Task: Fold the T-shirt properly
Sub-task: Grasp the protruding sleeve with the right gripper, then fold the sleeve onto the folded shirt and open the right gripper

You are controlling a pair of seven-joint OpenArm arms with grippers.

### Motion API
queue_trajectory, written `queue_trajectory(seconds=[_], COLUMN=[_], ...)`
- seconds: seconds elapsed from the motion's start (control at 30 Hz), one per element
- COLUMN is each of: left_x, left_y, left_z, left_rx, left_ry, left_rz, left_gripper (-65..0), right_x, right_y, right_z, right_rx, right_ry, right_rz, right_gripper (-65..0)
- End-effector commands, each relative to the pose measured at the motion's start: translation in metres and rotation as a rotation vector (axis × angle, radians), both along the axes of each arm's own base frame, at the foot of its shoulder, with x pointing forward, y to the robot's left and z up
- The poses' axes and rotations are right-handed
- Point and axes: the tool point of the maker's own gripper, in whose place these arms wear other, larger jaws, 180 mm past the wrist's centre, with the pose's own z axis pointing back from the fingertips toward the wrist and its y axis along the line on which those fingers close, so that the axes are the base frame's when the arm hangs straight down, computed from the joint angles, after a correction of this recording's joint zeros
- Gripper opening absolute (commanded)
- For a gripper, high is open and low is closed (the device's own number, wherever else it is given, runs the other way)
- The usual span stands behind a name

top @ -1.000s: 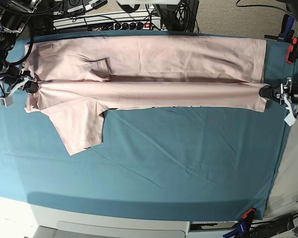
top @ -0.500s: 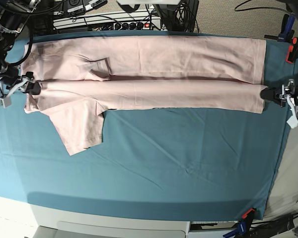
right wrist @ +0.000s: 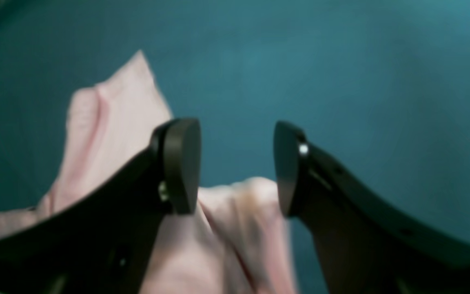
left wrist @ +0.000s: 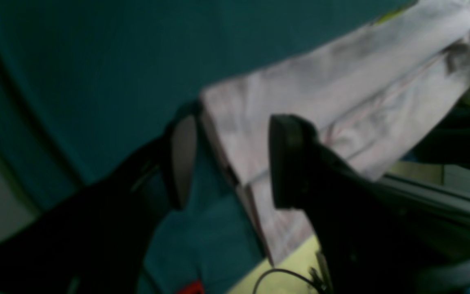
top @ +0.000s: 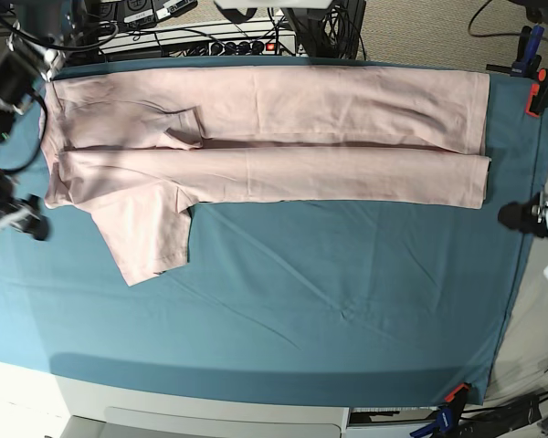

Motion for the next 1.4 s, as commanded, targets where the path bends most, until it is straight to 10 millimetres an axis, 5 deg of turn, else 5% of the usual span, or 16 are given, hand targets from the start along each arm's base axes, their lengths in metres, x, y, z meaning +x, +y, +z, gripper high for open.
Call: queue_trajectory(seconds=[0.0, 0.27, 0.53, 0.63, 0.77, 0.9, 1.1, 1.37], left_x=[0.013, 0.022, 0.022, 0.022, 0.022, 0.022, 0.022, 0.022], left_y=[0.006, 0.0, 0.0, 0.0, 0.0, 0.0, 0.0, 0.0], left_z=[0.022, 0.03, 0.03, 0.03, 0.03, 0.03, 0.03, 0.03], left_rx=[0.0, -0.014, -0.014, -0.013, -0.014, -0.014, -0.014, -0.014], left_ry=[-0.063, -0.093, -0.093, -0.093, -0.093, -0.093, -0.093, -0.094], left_rz=[0.007, 0.0, 0.0, 0.001, 0.001, 0.0, 0.0, 0.001], left_gripper=[-35.0, -35.0, -35.0, -35.0, -39.1, -41.4, -41.4, -41.4], right_x=[0.018, 0.074, 0.074, 0.075, 0.072, 0.071, 0.04, -0.055], right_y=[-0.007, 0.029, 0.102, 0.113, 0.11, 0.118, 0.146, 0.196], right_z=[0.023, -0.009, -0.075, -0.078, -0.069, -0.034, 0.0, -0.038], right_rx=[-0.005, 0.175, 0.224, 0.239, 0.203, 0.232, 0.213, 0.16], right_ry=[-0.069, -0.025, 0.147, 0.153, 0.166, 0.127, 0.025, 0.07], right_rz=[-0.004, -0.025, 0.044, 0.058, 0.114, 0.207, 0.348, 0.444], right_gripper=[-35.6, -35.6, -35.5, -36.7, -65.0, -65.0, -65.0, -65.0])
